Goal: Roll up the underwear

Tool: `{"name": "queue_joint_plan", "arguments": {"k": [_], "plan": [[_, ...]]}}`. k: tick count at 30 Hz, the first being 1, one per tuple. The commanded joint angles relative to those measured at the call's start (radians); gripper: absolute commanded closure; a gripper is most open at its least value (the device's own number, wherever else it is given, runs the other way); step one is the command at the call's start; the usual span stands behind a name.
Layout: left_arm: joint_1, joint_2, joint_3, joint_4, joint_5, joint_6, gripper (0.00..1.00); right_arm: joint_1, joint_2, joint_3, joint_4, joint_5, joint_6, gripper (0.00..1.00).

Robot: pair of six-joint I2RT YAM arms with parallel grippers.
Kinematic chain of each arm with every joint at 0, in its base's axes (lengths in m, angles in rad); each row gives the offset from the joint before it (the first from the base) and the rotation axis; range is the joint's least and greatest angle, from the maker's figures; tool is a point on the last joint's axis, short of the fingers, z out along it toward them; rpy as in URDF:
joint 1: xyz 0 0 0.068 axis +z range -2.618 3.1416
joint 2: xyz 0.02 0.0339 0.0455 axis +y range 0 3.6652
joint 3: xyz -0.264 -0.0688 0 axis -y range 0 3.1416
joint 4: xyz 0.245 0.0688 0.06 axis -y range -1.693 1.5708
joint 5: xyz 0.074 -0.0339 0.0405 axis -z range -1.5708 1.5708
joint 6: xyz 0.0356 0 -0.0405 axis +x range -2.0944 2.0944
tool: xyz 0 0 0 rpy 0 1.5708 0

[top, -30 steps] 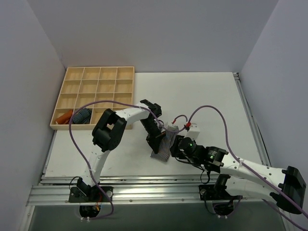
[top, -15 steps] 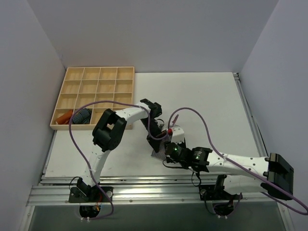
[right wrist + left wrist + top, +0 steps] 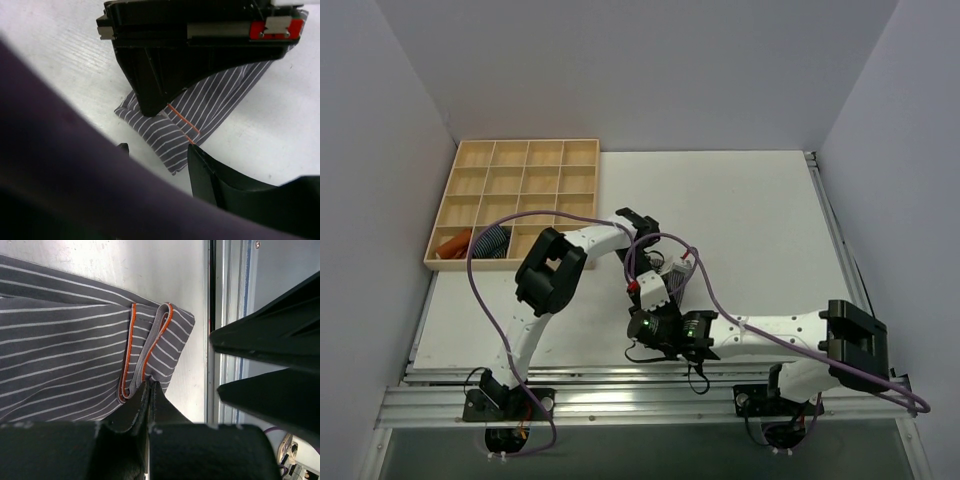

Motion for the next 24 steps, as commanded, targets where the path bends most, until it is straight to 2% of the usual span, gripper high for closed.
{"name": "queue_joint_plan", "arguments": {"k": [1, 6, 8, 15, 20, 24], "plan": [[0.002, 0.029, 0.034, 0.023, -0.013, 0.002, 0.98, 0.033, 0.084, 0.073, -0.060, 0.029, -0.098, 0.53], [0.003, 0.029, 0.036, 0.020, -0.013, 0.003, 0.98, -0.008, 0.189, 0.104, -0.069, -0.049, -0.158, 0.52], [0.003, 0.026, 0.034, 0.019, -0.024, 0.003, 0.98, -0.004, 0.224, 0.120, -0.090, -0.033, -0.151, 0.53], [-0.001, 0.027, 0.019, 0.014, -0.042, 0.010, 0.98, -0.057, 0.230, 0.108, -0.066, -0.111, -0.178, 0.52], [-0.004, 0.007, 0.005, 0.008, -0.076, 0.025, 0.98, -0.031, 0.275, 0.127, -0.097, -0.116, -0.152, 0.52], [-0.007, 0.010, -0.001, 0.010, -0.067, 0.033, 0.98, -0.022, 0.229, 0.091, -0.077, -0.121, -0.117, 0.52]]}}
